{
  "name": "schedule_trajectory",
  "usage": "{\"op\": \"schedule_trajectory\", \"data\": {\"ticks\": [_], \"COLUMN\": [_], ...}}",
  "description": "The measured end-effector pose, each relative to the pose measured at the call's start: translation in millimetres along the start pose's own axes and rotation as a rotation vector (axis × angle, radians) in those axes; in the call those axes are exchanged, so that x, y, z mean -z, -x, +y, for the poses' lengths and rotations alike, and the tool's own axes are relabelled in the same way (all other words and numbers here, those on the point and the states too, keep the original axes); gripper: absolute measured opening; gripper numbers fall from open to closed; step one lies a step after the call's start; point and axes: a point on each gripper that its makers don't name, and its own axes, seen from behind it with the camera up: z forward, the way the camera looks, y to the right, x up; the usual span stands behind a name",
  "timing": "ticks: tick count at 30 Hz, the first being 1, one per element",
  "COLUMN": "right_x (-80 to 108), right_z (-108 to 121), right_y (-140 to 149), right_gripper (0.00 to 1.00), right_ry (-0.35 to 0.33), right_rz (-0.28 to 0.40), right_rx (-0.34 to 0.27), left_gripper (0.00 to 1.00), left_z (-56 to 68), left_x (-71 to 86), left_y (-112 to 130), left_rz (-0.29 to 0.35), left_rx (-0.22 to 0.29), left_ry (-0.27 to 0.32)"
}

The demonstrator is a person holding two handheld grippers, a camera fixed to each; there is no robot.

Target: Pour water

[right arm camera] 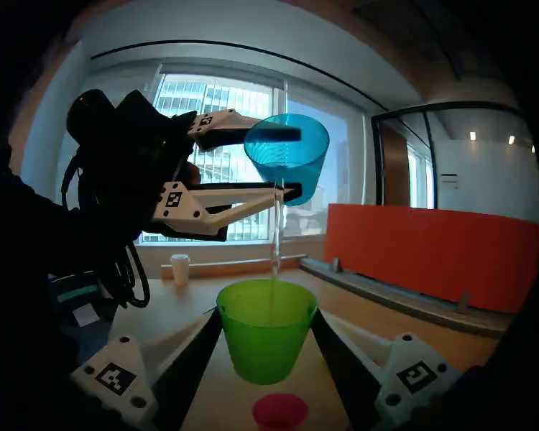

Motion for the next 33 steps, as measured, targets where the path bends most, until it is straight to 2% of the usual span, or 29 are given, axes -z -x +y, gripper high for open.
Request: {"op": "schedule_trajectory", "data": {"ticks": [12, 21, 33], "right_x": [2.2, 1.0, 2.5], "right_z": [0.6, 1.3, 3.8], "right_y": [-1.9, -1.9, -0.9], "right_gripper": [0.9, 0.9, 0.9], "right_ry": [0.003, 0.006, 0.012], "right_rz": [0.0, -0.002, -0.006], "right_rx": [0.006, 0.01, 0.015], "left_gripper": [0.83, 0.83, 0.83], "left_z": [-4.9, -2.4, -5.3], "left_x": [2.4, 3.8, 4.2], "left_y": [-0.1, -2.6, -0.3], "left_rz": [-0.004, 0.004, 0.0], "left_rx": [-0.028, -0.047, -0.066], "left_ry": [-0.008, -0.009, -0.016]}}
